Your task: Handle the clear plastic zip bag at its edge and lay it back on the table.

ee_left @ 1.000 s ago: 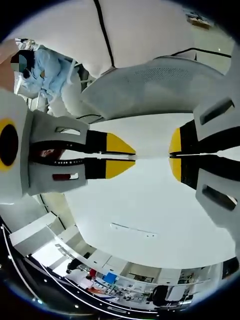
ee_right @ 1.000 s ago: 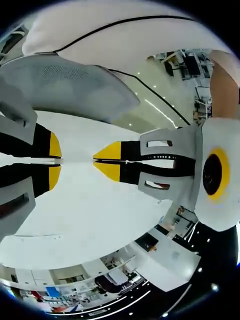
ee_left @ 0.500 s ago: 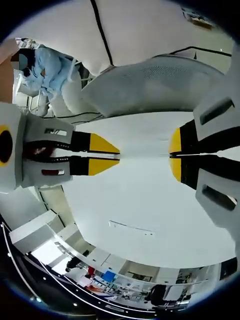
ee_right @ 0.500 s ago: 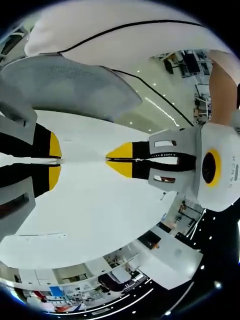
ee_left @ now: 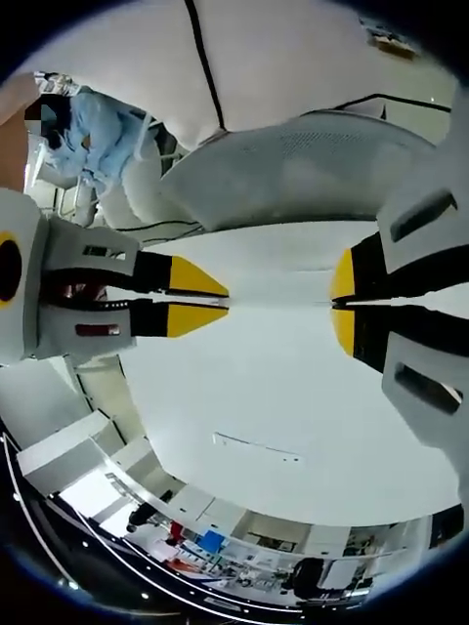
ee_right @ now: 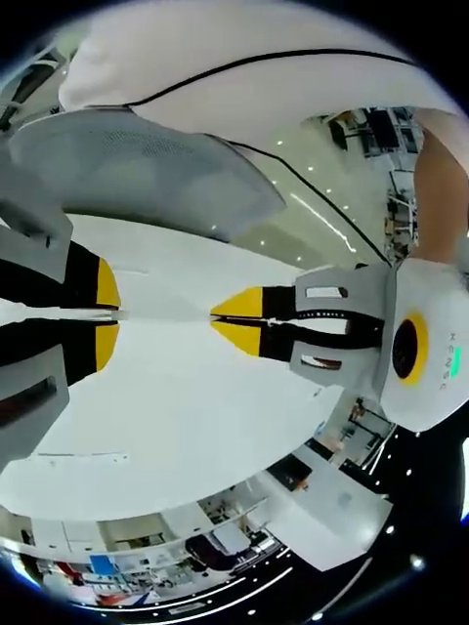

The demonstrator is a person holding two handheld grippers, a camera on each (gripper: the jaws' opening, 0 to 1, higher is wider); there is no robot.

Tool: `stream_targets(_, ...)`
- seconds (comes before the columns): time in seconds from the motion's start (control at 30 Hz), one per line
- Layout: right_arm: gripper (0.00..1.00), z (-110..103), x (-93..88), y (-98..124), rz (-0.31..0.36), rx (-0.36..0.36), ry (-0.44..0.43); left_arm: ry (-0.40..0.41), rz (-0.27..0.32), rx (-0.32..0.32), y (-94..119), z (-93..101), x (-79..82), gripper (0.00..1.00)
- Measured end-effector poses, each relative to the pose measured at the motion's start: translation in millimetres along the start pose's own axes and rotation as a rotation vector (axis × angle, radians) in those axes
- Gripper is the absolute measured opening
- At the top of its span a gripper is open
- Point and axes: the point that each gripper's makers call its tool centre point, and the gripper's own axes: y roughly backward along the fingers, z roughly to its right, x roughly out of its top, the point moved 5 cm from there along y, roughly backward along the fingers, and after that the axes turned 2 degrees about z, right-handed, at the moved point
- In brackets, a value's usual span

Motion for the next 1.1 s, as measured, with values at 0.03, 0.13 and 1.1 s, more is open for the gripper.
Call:
stream_targets(0.03, 0.0, 0, -0.3, 0, -0.003, 0.001, 0.001, -0.013, -0.001, 0.004, -1, -0.2, 0.4, 0.0)
stream_targets(0.13, 0.0, -1, -0.6, -1, -0.005, 0.005, 0.002, -0.004, 0.003, -0.001, -2, 3.3, 4.1, 0.0)
stream_targets(1.1, 0.03, 1, 15.1, -3, 0.051, 0.004, -0.024, 0.044, 0.007, 0.02, -4, -1.0, 0.4, 0.0)
